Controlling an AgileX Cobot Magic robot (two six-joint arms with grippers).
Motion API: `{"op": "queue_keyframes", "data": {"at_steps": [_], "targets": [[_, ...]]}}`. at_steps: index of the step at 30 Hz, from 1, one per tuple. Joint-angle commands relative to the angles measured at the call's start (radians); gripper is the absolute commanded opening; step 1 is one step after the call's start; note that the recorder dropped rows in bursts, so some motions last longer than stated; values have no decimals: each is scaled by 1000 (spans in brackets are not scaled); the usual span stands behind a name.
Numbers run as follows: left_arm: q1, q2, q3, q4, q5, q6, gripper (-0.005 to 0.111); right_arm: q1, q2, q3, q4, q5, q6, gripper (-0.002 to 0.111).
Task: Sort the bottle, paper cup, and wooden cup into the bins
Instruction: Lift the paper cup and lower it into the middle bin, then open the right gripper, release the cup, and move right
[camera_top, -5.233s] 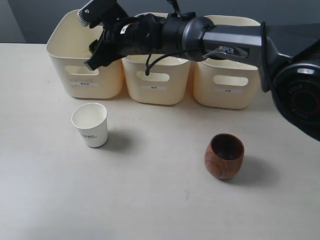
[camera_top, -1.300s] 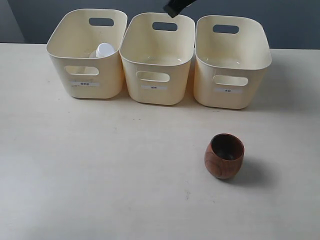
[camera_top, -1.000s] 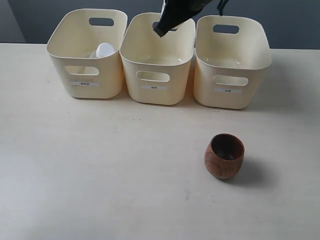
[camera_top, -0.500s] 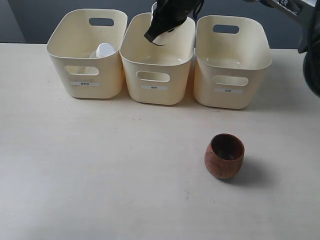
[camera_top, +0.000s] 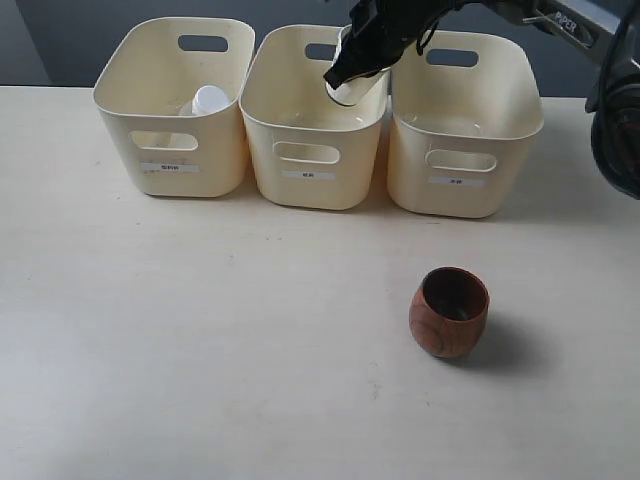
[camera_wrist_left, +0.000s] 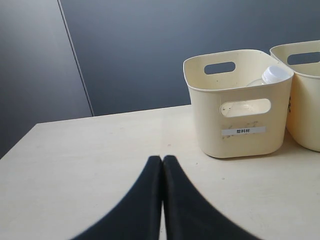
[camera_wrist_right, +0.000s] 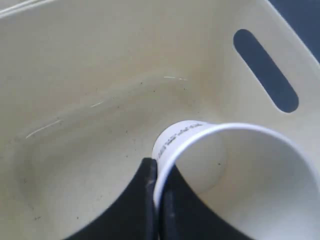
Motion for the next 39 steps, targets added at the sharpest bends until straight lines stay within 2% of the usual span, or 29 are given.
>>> {"op": "queue_keyframes", "data": {"at_steps": [1,14,32,34,36,38,39], "targets": [[0,-5,2,0,-7,-1,0,0,35,-48,-1,54,-33,-1],[0,-5,2,0,-7,-1,0,7,63,-68,22,172,-127,-1],[0,-5,2,0,-7,-1,0,58,63,-68,4,261,-145,0],[0,-5,2,0,-7,-1,0,60,63,-68,7,275,-145,10],[0,-5,2,0,-7,-1,0,60,63,-68,3,282,-145,27],[0,-5,2,0,-7,-1,0,60,63,-68,3,280,-145,35],[0,-5,2,0,-7,-1,0,60,63,-68,10,278,-145,35]]}}
